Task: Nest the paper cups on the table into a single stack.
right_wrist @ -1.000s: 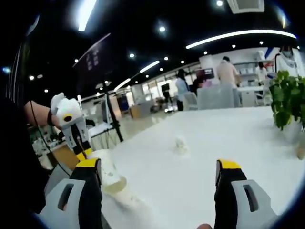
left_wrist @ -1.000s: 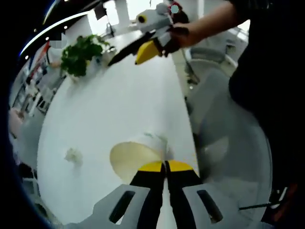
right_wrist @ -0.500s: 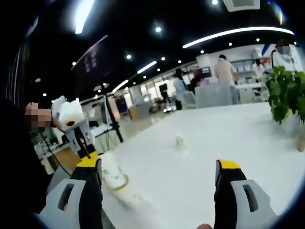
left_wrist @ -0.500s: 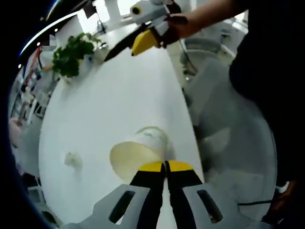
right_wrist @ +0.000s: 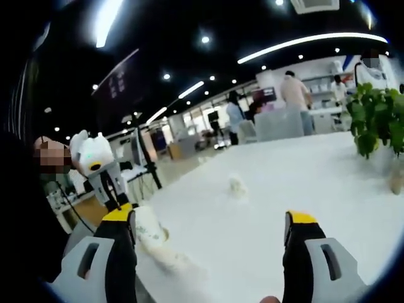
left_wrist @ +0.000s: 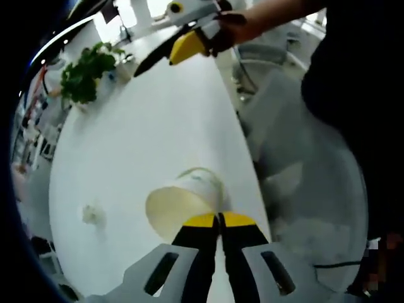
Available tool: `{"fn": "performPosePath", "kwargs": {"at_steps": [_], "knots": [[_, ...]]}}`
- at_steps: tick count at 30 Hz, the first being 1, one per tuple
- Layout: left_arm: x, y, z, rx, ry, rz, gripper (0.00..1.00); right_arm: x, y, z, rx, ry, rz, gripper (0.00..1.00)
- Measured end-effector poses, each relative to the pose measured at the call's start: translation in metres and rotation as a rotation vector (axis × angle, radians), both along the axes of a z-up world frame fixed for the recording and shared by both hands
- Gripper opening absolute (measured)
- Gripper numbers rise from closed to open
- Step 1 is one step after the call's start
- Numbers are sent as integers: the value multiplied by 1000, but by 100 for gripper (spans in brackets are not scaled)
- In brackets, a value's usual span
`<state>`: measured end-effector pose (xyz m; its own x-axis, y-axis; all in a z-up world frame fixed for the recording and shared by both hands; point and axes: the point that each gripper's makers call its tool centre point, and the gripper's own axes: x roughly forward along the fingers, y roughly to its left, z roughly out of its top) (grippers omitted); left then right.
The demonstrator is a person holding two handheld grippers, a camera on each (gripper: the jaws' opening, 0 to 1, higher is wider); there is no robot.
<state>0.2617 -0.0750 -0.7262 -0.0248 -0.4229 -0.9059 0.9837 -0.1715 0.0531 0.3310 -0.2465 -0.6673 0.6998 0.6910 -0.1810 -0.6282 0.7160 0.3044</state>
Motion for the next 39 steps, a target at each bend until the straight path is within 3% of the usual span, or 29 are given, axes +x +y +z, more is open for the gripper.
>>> {"fn": "performPosePath", "kwargs": {"at_steps": [15,22,26,32,35,39], "knots": [[1,0,-11,42,-14,-47,2,-3,-5,-2,11,3,-6,94],[4,6,-5,41,-14,-19,0,-4,-7,-3,21,8,-12,94],[5,12,-6,73,-28,-45,0,-4,-6,-2,23,7,-11,93],[6,12,-6,67,-37,-69,1,-3,-5,-2,31,7,-12,92],[5,14,-8,76,-21,-54,2,-4,-4,-3,31,8,-9,92],[6,14,-11,62,-47,-73,7,-6,-2,-4,33,14,-4,91]]}}
